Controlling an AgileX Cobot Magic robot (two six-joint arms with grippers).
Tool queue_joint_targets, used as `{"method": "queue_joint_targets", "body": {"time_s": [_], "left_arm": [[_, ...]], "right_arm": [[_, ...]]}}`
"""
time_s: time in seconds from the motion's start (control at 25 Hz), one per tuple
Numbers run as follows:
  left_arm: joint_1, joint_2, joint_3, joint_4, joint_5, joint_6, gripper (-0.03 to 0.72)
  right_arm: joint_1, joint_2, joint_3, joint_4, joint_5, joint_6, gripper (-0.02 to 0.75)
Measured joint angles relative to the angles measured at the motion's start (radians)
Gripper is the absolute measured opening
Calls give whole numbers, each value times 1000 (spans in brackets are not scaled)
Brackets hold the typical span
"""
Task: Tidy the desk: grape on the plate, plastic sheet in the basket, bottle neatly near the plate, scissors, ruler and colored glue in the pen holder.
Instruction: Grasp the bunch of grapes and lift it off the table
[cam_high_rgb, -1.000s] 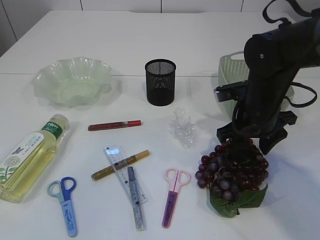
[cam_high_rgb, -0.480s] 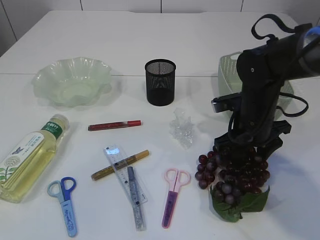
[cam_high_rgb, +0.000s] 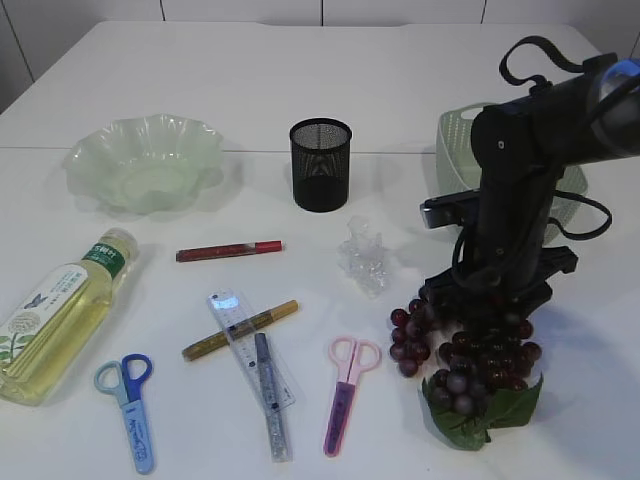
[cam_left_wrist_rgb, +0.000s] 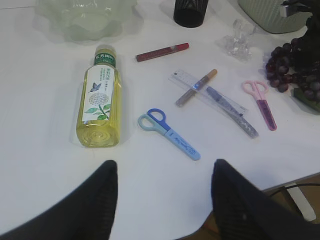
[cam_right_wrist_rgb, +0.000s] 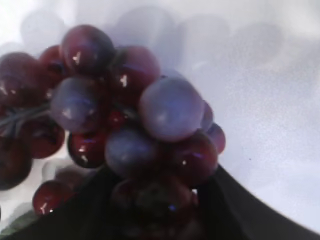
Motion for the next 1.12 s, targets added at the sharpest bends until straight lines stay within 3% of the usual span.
{"method": "queue_joint_targets", "body": {"time_s": [0.12, 0.28, 0.8, 1.12], "left_arm": [[0, 0, 0, 0, 0, 0, 435], [0, 0, 0, 0, 0, -2, 435], [0, 0, 0, -23, -7, -2, 435], [0, 0, 0, -39, -22, -2, 435]], "right_arm": [[0, 0, -2, 2, -9, 0, 261], [0, 0, -18, 22, 16, 0, 162], [0, -116, -124, 52, 199, 0, 136], [9, -246, -124, 80, 220, 0, 134]]}}
